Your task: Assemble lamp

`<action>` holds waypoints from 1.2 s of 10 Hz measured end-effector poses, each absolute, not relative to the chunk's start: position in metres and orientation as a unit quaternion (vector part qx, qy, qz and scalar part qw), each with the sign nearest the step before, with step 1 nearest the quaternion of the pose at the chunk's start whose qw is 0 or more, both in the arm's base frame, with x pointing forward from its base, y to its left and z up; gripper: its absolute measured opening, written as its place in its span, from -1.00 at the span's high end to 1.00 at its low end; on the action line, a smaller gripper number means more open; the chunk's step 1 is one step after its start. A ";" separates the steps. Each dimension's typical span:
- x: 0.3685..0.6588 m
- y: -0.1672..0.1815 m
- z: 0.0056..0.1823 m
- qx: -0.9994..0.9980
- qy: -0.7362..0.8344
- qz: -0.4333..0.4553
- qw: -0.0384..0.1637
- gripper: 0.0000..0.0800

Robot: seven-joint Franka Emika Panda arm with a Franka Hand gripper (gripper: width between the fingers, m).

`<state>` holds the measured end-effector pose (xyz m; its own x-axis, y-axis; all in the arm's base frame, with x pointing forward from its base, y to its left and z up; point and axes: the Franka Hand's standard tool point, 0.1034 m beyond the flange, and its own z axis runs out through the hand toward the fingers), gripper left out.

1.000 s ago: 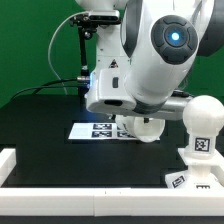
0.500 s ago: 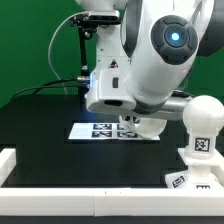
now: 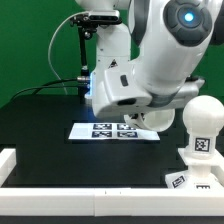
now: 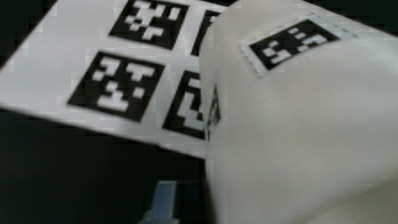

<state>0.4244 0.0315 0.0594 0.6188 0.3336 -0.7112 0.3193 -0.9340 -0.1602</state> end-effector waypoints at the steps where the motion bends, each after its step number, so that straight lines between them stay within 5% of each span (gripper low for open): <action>1: 0.426 0.035 0.058 -0.889 -0.237 0.390 0.021 0.90; 4: 0.426 0.027 0.058 -0.878 -0.278 0.389 0.030 0.90; 7: 0.436 0.016 0.076 -0.853 -0.365 0.372 0.012 0.90; 9: 0.451 0.033 0.080 -0.838 -0.429 0.336 -0.022 0.90; 12: 0.445 0.034 0.076 -0.839 -0.430 0.333 -0.021 0.90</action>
Offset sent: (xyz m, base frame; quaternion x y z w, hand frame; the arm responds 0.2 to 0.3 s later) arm 0.0000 0.0000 0.0000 0.0000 0.0000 0.0000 1.0000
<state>0.4448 0.0339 0.0762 0.4076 0.7079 -0.5768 0.7359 -0.6287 -0.2516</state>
